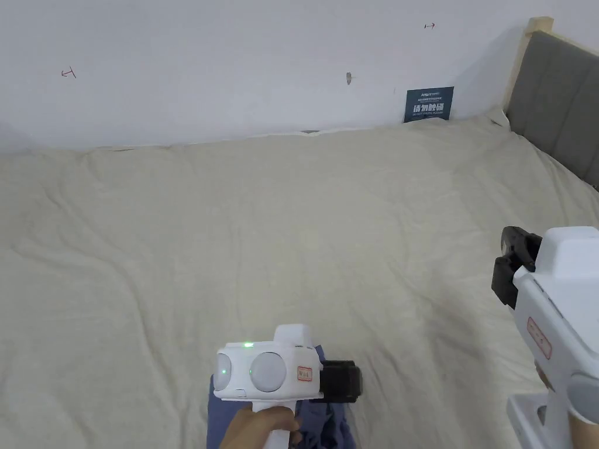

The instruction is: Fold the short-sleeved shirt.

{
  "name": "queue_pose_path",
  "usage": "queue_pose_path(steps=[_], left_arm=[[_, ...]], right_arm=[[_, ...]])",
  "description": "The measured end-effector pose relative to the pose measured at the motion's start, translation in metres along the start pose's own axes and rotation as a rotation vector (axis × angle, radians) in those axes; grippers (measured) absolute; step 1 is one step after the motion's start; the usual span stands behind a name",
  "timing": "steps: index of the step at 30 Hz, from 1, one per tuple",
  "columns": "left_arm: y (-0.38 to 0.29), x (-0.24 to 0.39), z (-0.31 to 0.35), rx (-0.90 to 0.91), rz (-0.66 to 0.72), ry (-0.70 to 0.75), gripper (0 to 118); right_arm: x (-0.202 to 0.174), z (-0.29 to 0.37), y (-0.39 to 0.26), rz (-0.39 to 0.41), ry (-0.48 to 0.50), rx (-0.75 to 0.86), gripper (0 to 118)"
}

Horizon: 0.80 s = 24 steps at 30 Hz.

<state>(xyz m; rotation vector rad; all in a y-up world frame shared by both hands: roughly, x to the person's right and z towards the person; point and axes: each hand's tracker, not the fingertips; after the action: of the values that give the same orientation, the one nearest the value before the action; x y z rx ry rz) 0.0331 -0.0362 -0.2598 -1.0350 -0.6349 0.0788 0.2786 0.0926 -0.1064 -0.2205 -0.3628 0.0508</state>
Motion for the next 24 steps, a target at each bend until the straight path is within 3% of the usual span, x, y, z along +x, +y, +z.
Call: queue_pose_path(steps=[4, 7, 9, 10, 11, 12, 15, 24], left_arm=[[0.006, -0.004, 0.040, 0.142, 0.006, 0.021, 114], [0.002, -0.010, 0.067, 0.281, -0.064, 0.076, 110], [-0.003, -0.013, 0.079, 0.346, -0.107, 0.155, 83], [-0.006, -0.016, 0.083, 0.372, -0.112, 0.187, 64], [-0.009, -0.020, 0.084, 0.388, -0.116, 0.199, 28], [-0.011, -0.024, 0.084, 0.392, -0.113, 0.197, 7], [-0.019, -0.035, 0.078, 0.381, -0.123, 0.184, 0], [-0.042, -0.038, 0.010, 0.238, -0.187, 0.170, 0]], right_arm=[[-0.003, 0.001, 0.002, 0.001, 0.009, 0.007, 3], [-0.011, 0.004, 0.006, 0.003, 0.017, 0.010, 3], [-0.014, 0.005, 0.008, 0.004, 0.023, 0.011, 3], [-0.018, 0.007, 0.010, 0.004, 0.026, 0.013, 3], [-0.019, 0.007, 0.010, 0.004, 0.029, 0.015, 3], [-0.021, 0.008, 0.011, 0.005, 0.032, 0.015, 3], [-0.021, 0.006, 0.012, 0.007, 0.040, 0.018, 3], [-0.027, 0.011, 0.016, 0.010, 0.044, 0.015, 3]])
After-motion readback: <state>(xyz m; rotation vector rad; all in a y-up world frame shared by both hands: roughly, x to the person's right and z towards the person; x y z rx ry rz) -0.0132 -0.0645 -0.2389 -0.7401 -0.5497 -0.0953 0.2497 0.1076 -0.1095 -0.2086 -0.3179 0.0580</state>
